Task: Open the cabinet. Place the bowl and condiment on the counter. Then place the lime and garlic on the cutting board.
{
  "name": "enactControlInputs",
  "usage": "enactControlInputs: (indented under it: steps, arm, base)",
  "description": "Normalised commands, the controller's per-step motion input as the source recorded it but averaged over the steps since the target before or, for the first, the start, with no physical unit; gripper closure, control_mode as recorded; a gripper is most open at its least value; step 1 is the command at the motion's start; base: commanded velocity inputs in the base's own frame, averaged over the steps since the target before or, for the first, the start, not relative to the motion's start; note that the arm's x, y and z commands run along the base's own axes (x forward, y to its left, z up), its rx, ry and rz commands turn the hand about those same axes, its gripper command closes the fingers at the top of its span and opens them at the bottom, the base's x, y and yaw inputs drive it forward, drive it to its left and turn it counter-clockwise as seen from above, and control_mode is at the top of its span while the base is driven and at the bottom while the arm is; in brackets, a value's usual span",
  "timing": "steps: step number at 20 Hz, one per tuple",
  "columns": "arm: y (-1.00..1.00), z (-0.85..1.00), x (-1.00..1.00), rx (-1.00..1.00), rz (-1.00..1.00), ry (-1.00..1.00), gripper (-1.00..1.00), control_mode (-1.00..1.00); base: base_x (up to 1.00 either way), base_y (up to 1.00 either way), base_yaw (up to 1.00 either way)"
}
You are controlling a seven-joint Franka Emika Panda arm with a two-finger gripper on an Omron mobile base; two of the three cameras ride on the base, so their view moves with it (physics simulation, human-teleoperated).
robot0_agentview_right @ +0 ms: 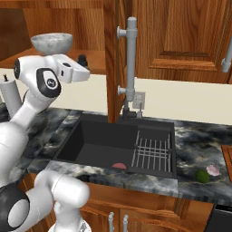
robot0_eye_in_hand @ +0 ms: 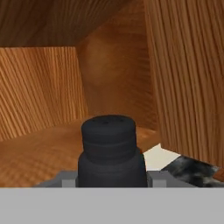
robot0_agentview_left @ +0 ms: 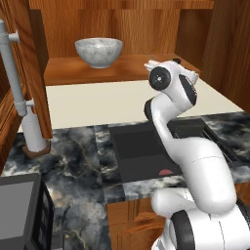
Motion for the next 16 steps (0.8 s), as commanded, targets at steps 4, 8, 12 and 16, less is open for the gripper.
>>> enactControlInputs:
  steps: [4, 8, 12, 16]
  arm:
    - [0.0, 0.01, -0.59, 0.0, -0.06, 0.0, 1.0, -1.0]
    - [0.0, 0.0, -0.57, 0.0, -0.05, 0.0, 1.0, -1.0]
    - [0.0, -0.04, -0.54, 0.0, -0.03, -0.02, 1.0, -1.0]
    - [0.0, -0.05, -0.52, 0.0, -0.02, -0.02, 1.0, -1.0]
  base:
    - [0.0, 0.0, 0.0]
    - [0.0, 0.0, 0.0]
    - [0.0, 0.0, 0.0]
    - [0.0, 0.0, 0.0]
